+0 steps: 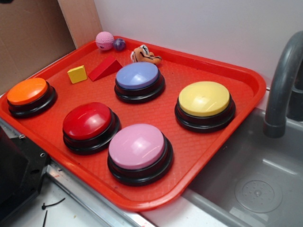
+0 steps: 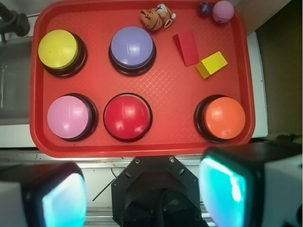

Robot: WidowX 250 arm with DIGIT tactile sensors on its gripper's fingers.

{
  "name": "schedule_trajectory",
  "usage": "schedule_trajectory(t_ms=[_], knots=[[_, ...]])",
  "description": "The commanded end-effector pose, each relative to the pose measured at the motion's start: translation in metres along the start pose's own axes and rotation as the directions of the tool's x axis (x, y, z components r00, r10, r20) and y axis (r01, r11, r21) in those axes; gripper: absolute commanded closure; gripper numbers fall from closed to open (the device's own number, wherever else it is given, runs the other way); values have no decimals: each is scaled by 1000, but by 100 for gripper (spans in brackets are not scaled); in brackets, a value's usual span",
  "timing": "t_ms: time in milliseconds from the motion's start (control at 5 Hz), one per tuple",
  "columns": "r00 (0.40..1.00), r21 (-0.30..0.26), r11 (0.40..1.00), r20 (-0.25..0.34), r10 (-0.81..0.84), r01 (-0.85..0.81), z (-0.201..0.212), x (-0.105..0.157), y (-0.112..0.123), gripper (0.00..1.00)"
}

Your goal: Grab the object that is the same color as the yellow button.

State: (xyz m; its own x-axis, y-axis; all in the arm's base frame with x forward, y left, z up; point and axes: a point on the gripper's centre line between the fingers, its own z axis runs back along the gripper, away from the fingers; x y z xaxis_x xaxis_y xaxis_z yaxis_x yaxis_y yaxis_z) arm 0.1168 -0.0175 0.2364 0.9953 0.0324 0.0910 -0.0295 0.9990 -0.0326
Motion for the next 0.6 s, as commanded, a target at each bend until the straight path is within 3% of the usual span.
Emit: schedule_trajectory(t_ms=[0, 400], knots=[[1000, 0, 1000, 0, 0, 0, 0, 0, 0, 0], [976, 1, 978, 64, 210, -210, -31, 21, 30, 0]])
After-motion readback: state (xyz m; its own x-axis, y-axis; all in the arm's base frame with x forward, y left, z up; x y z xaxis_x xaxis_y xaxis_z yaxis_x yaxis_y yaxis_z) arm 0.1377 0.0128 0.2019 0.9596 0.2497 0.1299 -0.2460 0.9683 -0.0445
